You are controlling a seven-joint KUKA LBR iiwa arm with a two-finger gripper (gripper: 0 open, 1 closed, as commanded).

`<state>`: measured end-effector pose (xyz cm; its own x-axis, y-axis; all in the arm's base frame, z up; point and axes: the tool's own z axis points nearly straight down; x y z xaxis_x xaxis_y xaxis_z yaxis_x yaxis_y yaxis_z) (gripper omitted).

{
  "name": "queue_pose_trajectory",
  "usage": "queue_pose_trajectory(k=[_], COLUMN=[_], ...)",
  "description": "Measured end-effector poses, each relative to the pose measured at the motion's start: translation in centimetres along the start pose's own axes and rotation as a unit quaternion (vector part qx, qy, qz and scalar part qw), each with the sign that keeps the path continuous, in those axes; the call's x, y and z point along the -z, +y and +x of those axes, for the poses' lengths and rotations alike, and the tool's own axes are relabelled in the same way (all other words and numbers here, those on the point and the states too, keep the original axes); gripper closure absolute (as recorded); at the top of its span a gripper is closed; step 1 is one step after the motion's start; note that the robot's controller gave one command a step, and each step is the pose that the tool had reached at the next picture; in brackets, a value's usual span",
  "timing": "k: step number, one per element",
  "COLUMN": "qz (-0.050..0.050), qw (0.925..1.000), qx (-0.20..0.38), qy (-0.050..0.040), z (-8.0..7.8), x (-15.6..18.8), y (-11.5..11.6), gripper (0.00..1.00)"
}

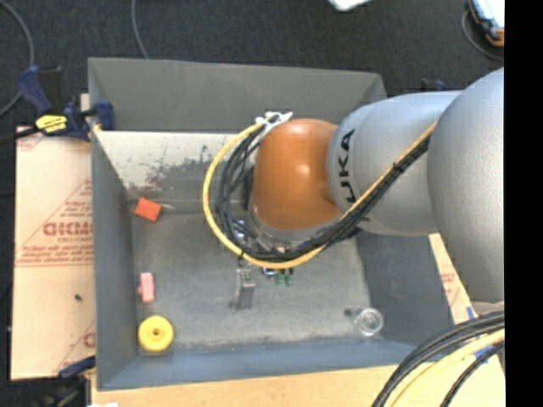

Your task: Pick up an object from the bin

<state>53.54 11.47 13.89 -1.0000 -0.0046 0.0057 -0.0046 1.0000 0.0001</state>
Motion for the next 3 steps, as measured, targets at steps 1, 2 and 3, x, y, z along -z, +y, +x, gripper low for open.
queue_pose_trajectory(k=[1, 2, 3], qz=[0.000, 0.000, 0.000], qw=[1.0000, 1.0000, 0.9987], qx=[-0.002, -0.001, 0.052], qy=[-0.0042, -0.0020, -0.0042], z=[-0.2, -0.6, 2.4], x=[0.5, -2.4, 1.3], y=[-0.1, -9.6, -9.6], gripper=[0.00, 0.00, 0.00])
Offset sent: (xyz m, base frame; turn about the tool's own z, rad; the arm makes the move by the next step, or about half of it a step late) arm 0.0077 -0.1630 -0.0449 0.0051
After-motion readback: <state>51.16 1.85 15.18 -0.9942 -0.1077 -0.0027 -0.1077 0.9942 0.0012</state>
